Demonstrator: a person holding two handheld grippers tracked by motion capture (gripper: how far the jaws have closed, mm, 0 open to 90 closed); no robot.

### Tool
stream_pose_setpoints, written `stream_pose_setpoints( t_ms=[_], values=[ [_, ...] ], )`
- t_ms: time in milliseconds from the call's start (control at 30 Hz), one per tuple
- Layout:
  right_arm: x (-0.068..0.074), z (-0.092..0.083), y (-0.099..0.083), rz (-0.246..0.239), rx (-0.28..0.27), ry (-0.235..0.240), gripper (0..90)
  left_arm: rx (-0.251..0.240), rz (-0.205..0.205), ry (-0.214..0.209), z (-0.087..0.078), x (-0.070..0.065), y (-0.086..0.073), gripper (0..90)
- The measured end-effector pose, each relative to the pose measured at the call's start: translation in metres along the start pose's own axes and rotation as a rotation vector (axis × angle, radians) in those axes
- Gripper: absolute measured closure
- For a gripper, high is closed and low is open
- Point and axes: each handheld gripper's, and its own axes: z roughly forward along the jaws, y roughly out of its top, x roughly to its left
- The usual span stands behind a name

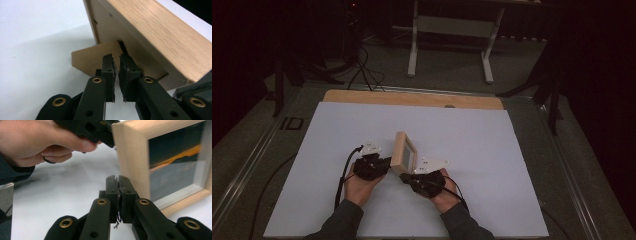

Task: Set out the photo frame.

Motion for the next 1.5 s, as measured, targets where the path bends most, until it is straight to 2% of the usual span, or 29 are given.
stream_pose_setpoints(
  t_ms=[100, 233, 467, 800, 1067, 1233, 1500],
  values=[
    [-0.004, -0.005, 0.001, 0.008, -0.015, -0.009, 85.6, -0.018, -0.016, 0.013, -0.006, 0.003, 0.001, 76.6],
    [-0.008, -0.011, 0.002, 0.015, -0.033, -0.015, 83.9, -0.04, -0.034, 0.016, -0.013, 0.006, 0.002, 66.3],
    [-0.014, -0.018, 0.003, 0.024, -0.048, -0.034, 76.4, -0.086, -0.064, 0.021, -0.027, 0.008, 0.005, 52.0],
    [-0.02, -0.024, 0.004, 0.038, -0.05, -0.064, 63.0, -0.14, -0.07, -0.011, -0.04, 0.005, 0.012, 42.6],
    [-0.026, -0.029, 0.004, 0.054, -0.057, -0.079, 58.6, -0.167, -0.065, -0.031, -0.044, -0.001, 0.015, 39.3],
    [-0.029, -0.031, 0.004, 0.063, -0.062, -0.085, 57.3, -0.17, -0.057, -0.042, -0.044, -0.006, 0.016, 35.4],
    [-0.033, -0.036, 0.004, 0.074, -0.072, -0.096, 55.7, -0.156, -0.023, -0.038, -0.036, -0.018, 0.017, 31.0]
  ],
)
